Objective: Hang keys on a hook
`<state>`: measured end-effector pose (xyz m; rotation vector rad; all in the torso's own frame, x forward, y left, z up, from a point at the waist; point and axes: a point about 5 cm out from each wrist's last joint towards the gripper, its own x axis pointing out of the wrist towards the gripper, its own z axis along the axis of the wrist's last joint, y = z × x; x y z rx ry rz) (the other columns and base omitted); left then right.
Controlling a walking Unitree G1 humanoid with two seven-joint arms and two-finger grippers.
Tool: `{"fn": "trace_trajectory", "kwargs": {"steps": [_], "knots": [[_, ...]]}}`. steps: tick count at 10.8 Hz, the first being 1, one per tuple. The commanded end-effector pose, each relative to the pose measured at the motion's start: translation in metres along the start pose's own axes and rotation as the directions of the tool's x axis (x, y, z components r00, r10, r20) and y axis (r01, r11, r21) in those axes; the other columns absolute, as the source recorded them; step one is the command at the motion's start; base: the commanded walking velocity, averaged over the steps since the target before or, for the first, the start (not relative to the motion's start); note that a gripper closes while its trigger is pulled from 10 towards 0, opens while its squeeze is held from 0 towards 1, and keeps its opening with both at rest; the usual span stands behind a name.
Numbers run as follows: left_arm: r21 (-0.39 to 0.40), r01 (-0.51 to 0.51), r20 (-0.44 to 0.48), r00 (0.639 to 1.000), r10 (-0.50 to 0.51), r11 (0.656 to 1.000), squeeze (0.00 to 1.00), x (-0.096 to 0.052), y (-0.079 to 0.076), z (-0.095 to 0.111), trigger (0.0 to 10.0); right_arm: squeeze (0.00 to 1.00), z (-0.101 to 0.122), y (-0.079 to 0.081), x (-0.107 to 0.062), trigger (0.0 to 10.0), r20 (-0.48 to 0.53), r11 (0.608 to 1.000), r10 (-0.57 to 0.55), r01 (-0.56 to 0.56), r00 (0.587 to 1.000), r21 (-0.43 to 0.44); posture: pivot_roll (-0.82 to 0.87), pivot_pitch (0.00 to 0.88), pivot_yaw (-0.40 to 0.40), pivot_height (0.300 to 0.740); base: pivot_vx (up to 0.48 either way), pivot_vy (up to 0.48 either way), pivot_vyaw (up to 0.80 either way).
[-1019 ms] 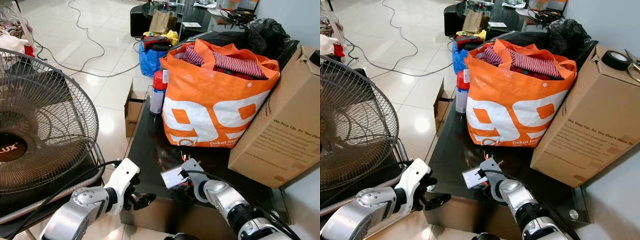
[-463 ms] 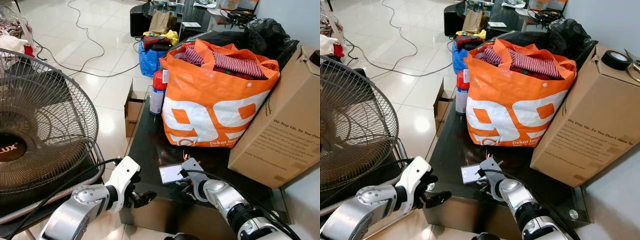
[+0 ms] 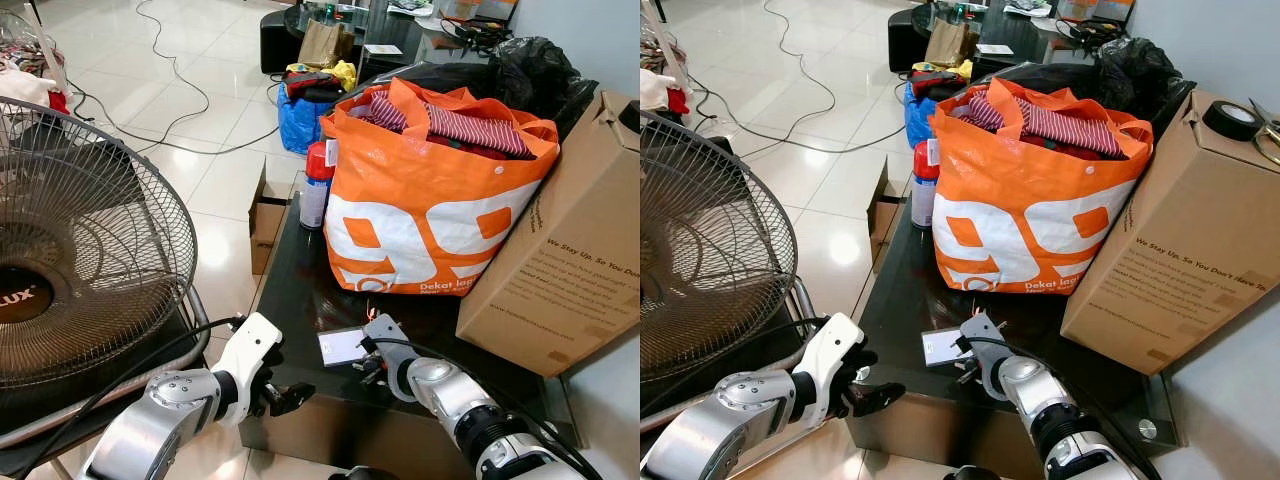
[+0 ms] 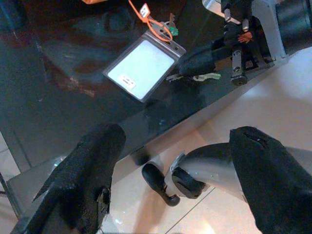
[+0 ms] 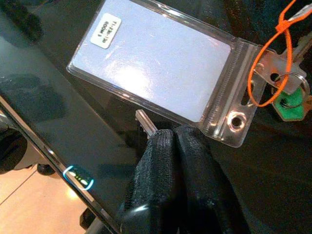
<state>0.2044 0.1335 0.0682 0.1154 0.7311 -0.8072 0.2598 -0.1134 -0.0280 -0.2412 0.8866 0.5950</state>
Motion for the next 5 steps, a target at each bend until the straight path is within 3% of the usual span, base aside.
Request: {"fn": "trace_trajectory", "kwargs": {"steps": [1, 2, 5], "knots": [[0.01, 0.016, 0.009, 1.0, -0.016, 1.0, 0.0, 0.0018, -0.0041, 0.0033, 10.0, 0.54, 0.0006, -0.0069, -0.0027, 10.0, 0.012, 1.0, -0.012, 0.012, 1.0, 0.017, -0.15, 0.0, -0.127, 0.74, 0.0, 0.0, 0.0], [0.012, 0.017, 0.009, 1.0, -0.018, 1.0, 0.0, 0.002, -0.0046, 0.0032, 10.0, 1.0, 0.0018, -0.0092, -0.0039, 10.0, 0.02, 1.0, -0.021, 0.02, 1.0, 0.014, -0.15, 0.0, -0.127, 0.74, 0.0, 0.0, 0.0], [0.014, 0.021, 0.009, 1.0, -0.022, 1.0, 0.0, 0.0022, -0.0054, 0.0025, 10.0, 1.0, 0.0083, -0.0142, -0.0095, 10.0, 0.046, 0.999, -0.011, 0.012, 0.999, -0.036, -0.16, 0.0, -0.13, 0.74, 0.0, 0.0, 0.0]]}}
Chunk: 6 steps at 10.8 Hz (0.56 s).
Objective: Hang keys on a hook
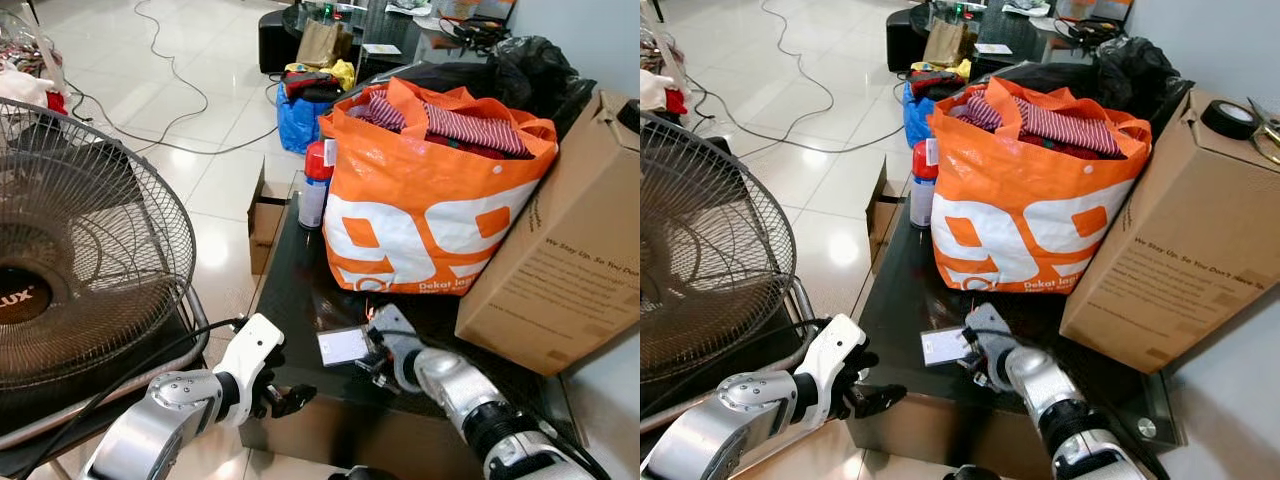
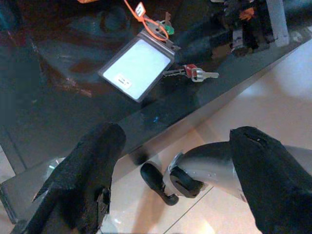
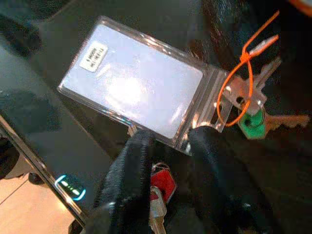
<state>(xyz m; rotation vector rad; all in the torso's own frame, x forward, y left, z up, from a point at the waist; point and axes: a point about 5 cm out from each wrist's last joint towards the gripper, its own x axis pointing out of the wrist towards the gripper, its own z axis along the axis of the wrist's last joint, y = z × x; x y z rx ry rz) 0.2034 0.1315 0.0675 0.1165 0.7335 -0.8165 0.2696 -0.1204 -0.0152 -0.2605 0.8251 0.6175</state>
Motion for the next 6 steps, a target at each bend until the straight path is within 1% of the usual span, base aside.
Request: {"fn": "trace_trajectory", "kwargs": {"steps": [1, 2, 3, 4, 6], "knots": [[0.011, 0.015, 0.012, 1.0, -0.015, 1.0, 0.0, 0.001, -0.004, 0.003, 10.0, 1.0, -0.004, -0.005, -0.004, 10.0, -0.023, 1.0, -0.007, 0.006, 1.0, -0.019, -0.16, 0.0, -0.13, 0.74, 0.0, 0.0, 0.0], [0.014, 0.017, 0.012, 1.0, -0.017, 1.0, 0.0, 0.002, -0.004, 0.003, 10.0, 0.82, -0.009, -0.008, -0.006, 10.0, -0.065, 0.999, 0.003, -0.005, 0.998, -0.034, -0.16, 0.0, -0.128, 0.74, 0.0, 0.0, 0.0], [0.016, 0.019, 0.013, 1.0, -0.02, 1.0, 0.0, 0.003, -0.005, 0.003, 10.0, 0.0, -0.014, -0.005, -0.008, 10.0, -0.093, 0.998, 0.054, -0.056, 0.994, -0.027, -0.16, 0.0, -0.126, 0.74, 0.0, 0.0, 0.0], [0.018, 0.021, 0.012, 1.0, -0.022, 1.0, 0.0, 0.003, -0.005, 0.003, 10.0, 0.0, -0.017, -0.003, -0.01, 10.0, -0.108, 0.996, 0.081, -0.086, 0.991, -0.038, -0.16, 0.0, -0.126, 0.74, 0.0, 0.0, 0.0], [0.021, 0.023, 0.011, 1.0, -0.024, 1.0, 0.0, 0.003, -0.005, 0.004, 10.0, 0.0, -0.021, -0.003, -0.011, 10.0, -0.119, 0.997, 0.071, -0.075, 0.99, -0.031, -0.16, 0.0, -0.124, 0.74, 0.0, 0.0, 0.0]]}}
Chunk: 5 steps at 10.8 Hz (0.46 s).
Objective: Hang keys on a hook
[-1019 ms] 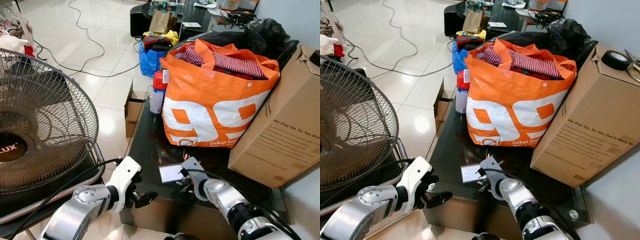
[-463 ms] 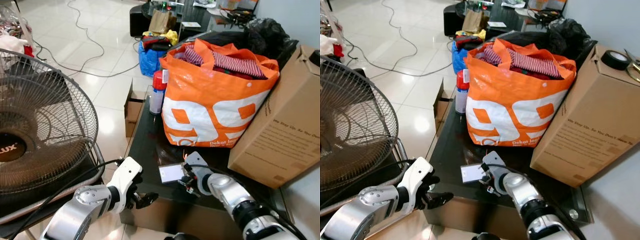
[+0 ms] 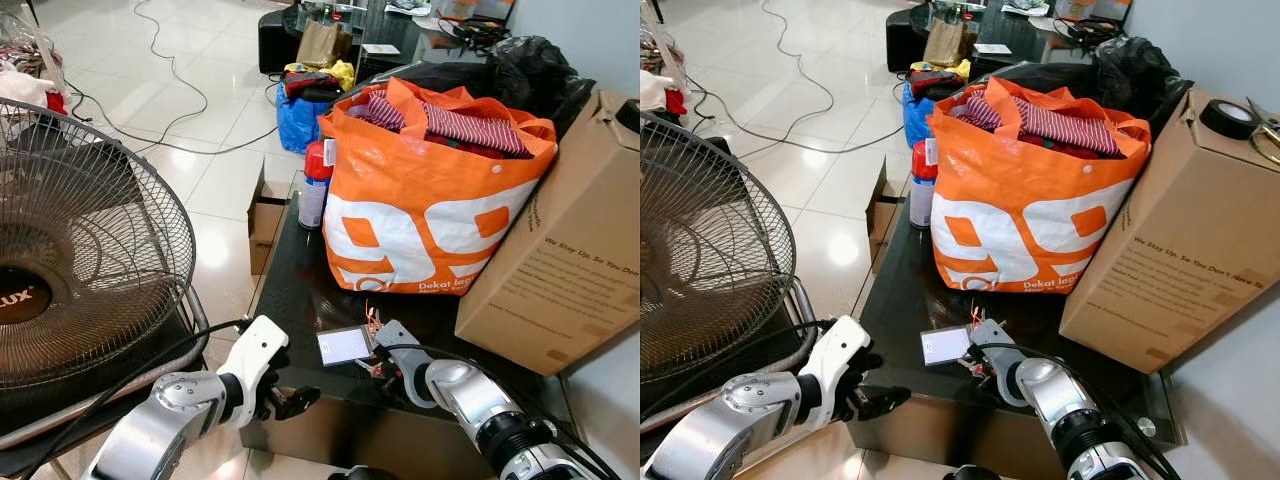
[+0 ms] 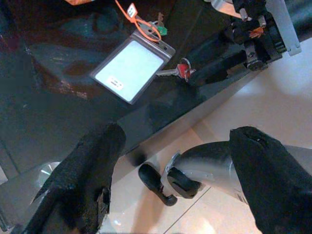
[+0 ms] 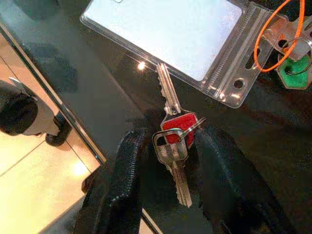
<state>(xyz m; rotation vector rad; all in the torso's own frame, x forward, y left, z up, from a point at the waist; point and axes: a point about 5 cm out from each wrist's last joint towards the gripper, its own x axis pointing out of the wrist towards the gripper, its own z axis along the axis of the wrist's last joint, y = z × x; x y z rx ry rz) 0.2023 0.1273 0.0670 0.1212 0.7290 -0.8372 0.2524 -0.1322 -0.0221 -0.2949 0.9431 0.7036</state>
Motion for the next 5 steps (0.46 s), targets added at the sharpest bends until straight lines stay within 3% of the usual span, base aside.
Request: {"fn": "trace_trajectory", "kwargs": {"steps": [1, 2, 5], "knots": [[0.009, 0.006, 0.009, 1.0, -0.006, 1.0, 0.0, 0.0004, -0.0008, 0.0035, 10.0, 0.0, -0.002, -0.0036, -0.0029, 10.0, -0.005, 1.0, -0.019, 0.019, 1.0, 0.007, -0.16, 0.0, -0.123, 0.74, 0.0, 0.0, 0.0], [0.01, 0.006, 0.009, 1.0, -0.006, 1.0, 0.0, 0.0001, -0.0006, 0.0037, 10.0, 0.0, -0.0008, -0.0032, -0.0021, 10.0, 0.002, 0.999, -0.037, 0.037, 0.999, 0.018, -0.16, 0.0, -0.123, 0.74, 0.0, 0.0, 0.0], [0.011, 0.006, 0.008, 1.0, -0.006, 1.0, 0.0, -0.0002, -0.0002, 0.0039, 10.0, 0.0, -0.0045, -0.0047, 0.0004, 4.3, -0.018, 0.993, -0.104, 0.105, 0.994, 0.059, -0.16, 0.0, -0.124, 0.74, 0.0, 0.0, 0.0]]}}
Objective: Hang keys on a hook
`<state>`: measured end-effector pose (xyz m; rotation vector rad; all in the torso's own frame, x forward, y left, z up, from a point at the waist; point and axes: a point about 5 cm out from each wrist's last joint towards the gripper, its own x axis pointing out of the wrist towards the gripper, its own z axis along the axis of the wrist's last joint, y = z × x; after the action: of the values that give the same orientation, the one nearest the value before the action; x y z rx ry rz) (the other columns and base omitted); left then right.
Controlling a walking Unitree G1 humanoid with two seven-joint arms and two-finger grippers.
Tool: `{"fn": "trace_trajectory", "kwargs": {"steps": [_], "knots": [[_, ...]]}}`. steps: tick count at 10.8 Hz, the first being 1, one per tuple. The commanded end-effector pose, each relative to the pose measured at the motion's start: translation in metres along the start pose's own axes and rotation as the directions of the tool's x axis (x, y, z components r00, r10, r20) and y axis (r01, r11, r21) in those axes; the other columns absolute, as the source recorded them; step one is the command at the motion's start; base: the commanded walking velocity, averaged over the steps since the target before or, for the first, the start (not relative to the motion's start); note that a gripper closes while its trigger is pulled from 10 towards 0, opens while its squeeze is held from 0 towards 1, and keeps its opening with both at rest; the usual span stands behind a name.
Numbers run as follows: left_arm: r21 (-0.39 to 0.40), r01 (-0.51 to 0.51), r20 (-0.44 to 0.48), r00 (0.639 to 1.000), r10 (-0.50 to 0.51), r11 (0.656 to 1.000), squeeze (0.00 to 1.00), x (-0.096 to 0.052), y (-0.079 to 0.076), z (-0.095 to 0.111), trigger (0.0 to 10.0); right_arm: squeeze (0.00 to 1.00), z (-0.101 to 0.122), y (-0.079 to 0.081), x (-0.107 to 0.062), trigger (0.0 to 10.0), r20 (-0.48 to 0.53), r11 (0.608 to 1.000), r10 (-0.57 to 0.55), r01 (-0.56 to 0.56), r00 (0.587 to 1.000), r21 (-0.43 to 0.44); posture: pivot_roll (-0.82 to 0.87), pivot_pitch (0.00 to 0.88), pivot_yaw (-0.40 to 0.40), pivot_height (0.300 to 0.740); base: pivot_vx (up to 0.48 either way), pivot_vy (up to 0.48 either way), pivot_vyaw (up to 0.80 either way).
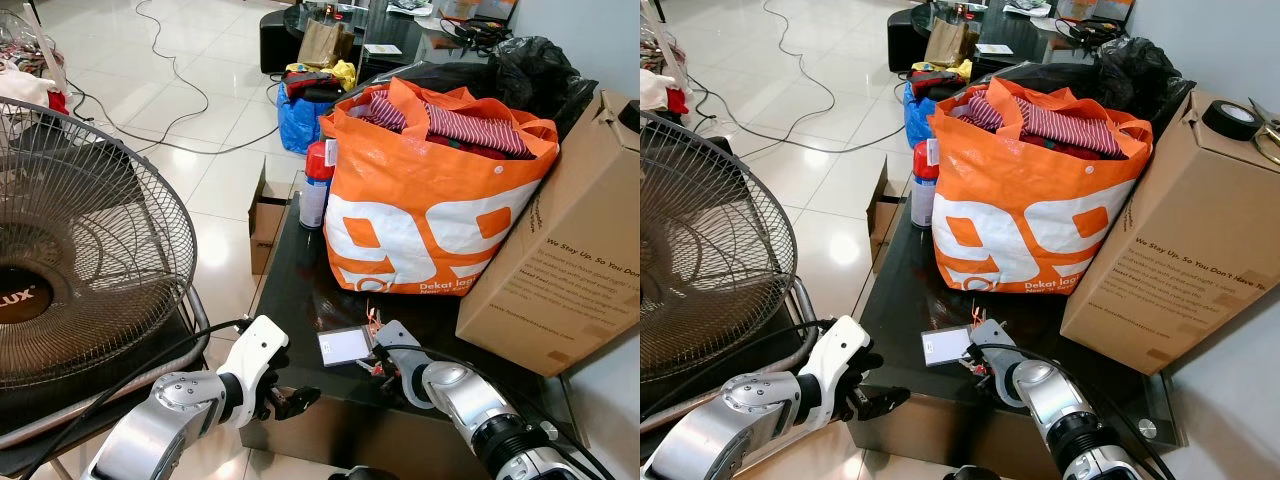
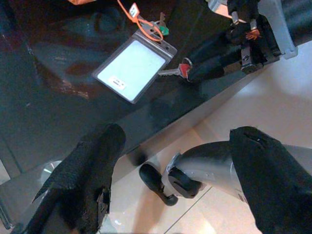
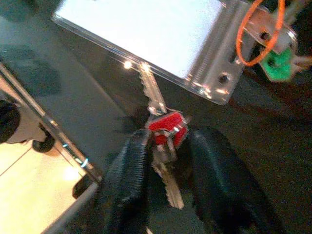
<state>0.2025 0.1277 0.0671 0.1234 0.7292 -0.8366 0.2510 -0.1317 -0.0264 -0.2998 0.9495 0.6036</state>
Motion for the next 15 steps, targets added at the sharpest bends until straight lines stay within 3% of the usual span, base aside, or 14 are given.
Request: {"fn": "trace_trajectory", "kwargs": {"steps": [1, 2, 3, 7, 9, 12, 13, 14, 15], "knots": [[0.01, 0.007, 0.009, 1.0, -0.007, 1.0, 0.0, 0.0001, -0.0006, 0.004, 10.0, 0.0, -0.0015, -0.0066, -0.0022, 3.9, -0.008, 0.999, -0.028, 0.028, 1.0, 0.026, -0.16, 0.0, -0.124, 0.74, 0.0, 0.0, 0.0], [0.01, 0.007, 0.009, 1.0, -0.007, 1.0, 0.0, 0.0, -0.0006, 0.004, 10.0, 0.0, -0.0018, -0.0071, -0.0018, 2.4, -0.011, 0.999, -0.037, 0.038, 0.999, 0.033, -0.16, 0.0, -0.124, 0.74, 0.0, 0.0, 0.0], [0.01, 0.007, 0.009, 1.0, -0.007, 1.0, 0.0, 0.0, -0.0006, 0.0041, 10.0, 0.0, -0.0016, -0.0074, -0.0015, 2.0, -0.011, 0.998, -0.041, 0.042, 0.999, 0.039, -0.16, 0.0, -0.124, 0.74, 0.0, 0.0, 0.0], [0.012, 0.005, 0.009, 1.0, -0.006, 1.0, 0.0, 0.0003, -0.0005, 0.0044, 10.0, 0.0, 0.0, -0.0073, -0.0008, 1.1, 0.001, 0.997, -0.046, 0.046, 0.999, 0.054, -0.16, 0.0, -0.125, 0.74, 0.0, 0.0, 0.0], [0.013, 0.006, 0.009, 1.0, -0.006, 1.0, 0.0, 0.001, -0.0009, 0.0045, 10.0, 0.0, -0.0014, -0.0101, -0.0015, 0.0, -0.005, 0.998, -0.06, 0.06, 0.998, -0.011, -0.16, 0.0, -0.124, 0.74, 0.0, 0.0, 0.0], [0.014, 0.006, 0.008, 1.0, -0.006, 1.0, 0.0, 0.0014, -0.001, 0.0043, 10.0, 0.0, 0.0011, -0.0117, -0.0023, 0.0, 0.016, 0.998, -0.057, 0.058, 0.998, -0.025, -0.16, 0.0, -0.125, 0.74, 0.0, 0.0, 0.0], [0.014, 0.007, 0.007, 1.0, -0.007, 1.0, 0.0, 0.0018, -0.0015, 0.0041, 10.0, 0.0, 0.0023, -0.0116, -0.0024, 10.0, 0.024, 0.998, -0.053, 0.054, 0.998, -0.043, -0.16, 0.0, -0.125, 0.74, 0.0, 0.0, 0.0], [0.014, 0.007, 0.007, 1.0, -0.007, 1.0, 0.0, 0.0019, -0.0018, 0.004, 10.0, 0.87, 0.0015, -0.0113, -0.0022, 10.0, 0.02, 0.997, -0.054, 0.055, 0.998, -0.049, -0.16, 0.0, -0.125, 0.74, 0.0, 0.0, 0.0], [0.014, 0.007, 0.006, 1.0, -0.007, 1.0, 0.0, 0.0019, -0.0019, 0.0039, 10.0, 1.0, 0.0013, -0.0109, -0.0021, 10.0, 0.02, 0.997, -0.052, 0.053, 0.998, -0.047, -0.16, 0.0, -0.125, 0.74, 0.0, 0.0, 0.0]]}}
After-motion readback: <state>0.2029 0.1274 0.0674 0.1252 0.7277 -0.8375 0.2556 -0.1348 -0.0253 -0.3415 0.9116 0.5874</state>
